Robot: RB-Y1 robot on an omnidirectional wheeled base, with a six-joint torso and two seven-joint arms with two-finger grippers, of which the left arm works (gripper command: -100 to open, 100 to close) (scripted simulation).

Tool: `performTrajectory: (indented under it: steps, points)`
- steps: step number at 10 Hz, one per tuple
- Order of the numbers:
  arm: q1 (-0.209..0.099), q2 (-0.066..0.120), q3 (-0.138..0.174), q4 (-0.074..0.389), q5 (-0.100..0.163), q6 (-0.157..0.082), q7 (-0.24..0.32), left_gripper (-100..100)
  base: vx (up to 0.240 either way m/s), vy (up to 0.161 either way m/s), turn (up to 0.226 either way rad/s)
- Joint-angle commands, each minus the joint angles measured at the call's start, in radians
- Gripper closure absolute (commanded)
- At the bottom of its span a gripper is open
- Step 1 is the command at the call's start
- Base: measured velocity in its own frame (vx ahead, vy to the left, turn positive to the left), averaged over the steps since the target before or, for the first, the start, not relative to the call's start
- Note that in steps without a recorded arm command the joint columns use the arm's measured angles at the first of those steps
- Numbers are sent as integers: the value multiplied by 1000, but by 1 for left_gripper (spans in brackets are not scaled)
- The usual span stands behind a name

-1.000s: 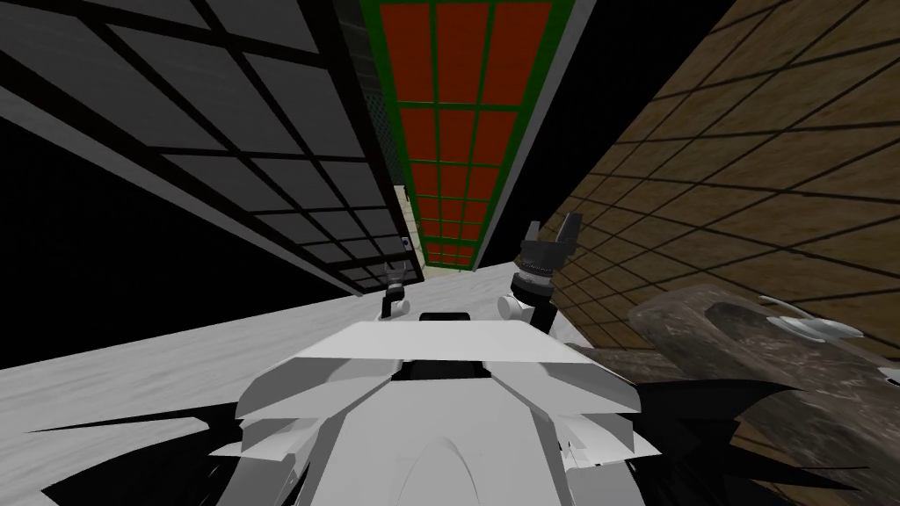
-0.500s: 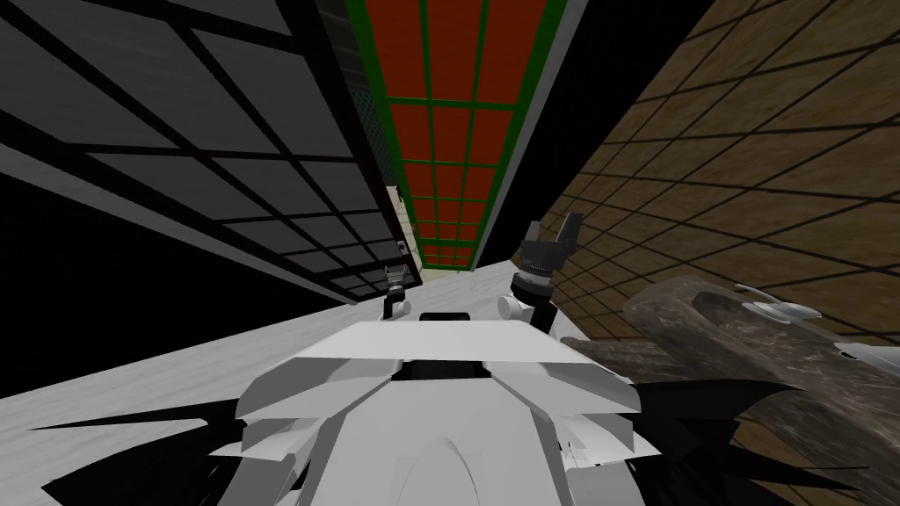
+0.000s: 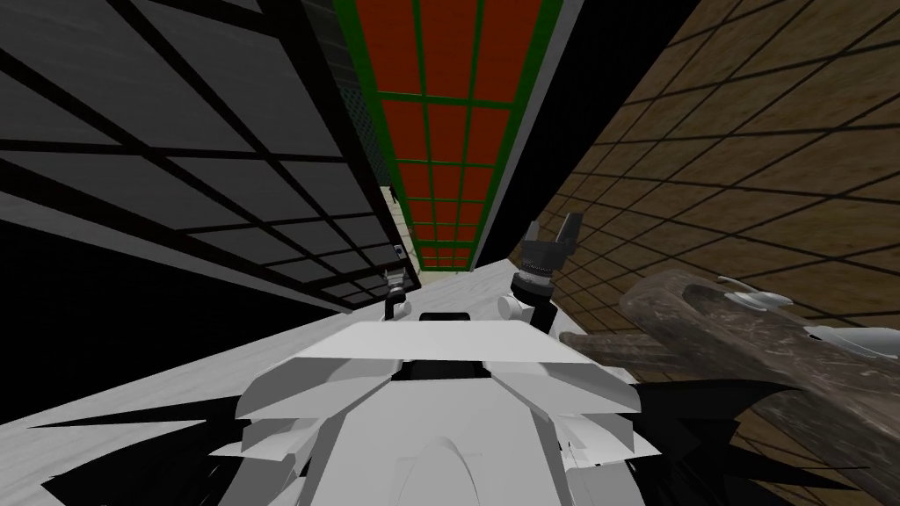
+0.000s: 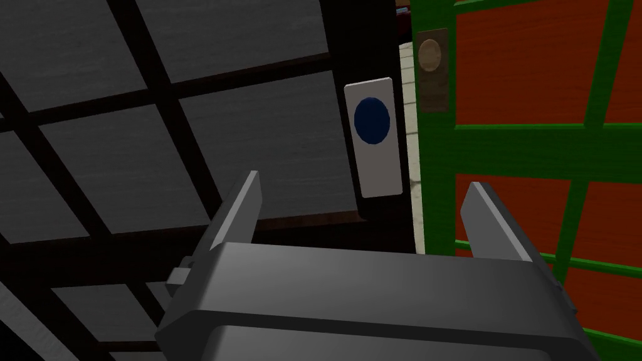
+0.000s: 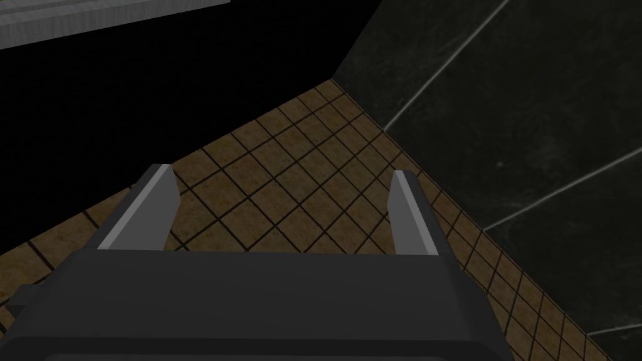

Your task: Push the door open

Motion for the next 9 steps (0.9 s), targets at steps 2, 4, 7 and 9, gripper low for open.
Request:
performTrajectory:
  steps: [2,4,7,9]
  points:
    - [-19,-6,1,51,26,-14,45,-100,62,61,-101]
    - [-31,-9,1,85,43,-24,74,-100,52,59,-87]
    - [-52,-16,1,144,74,-40,127,-100,57,58,-102]
    - [-67,-22,1,187,95,-52,164,-100,67,69,-108]
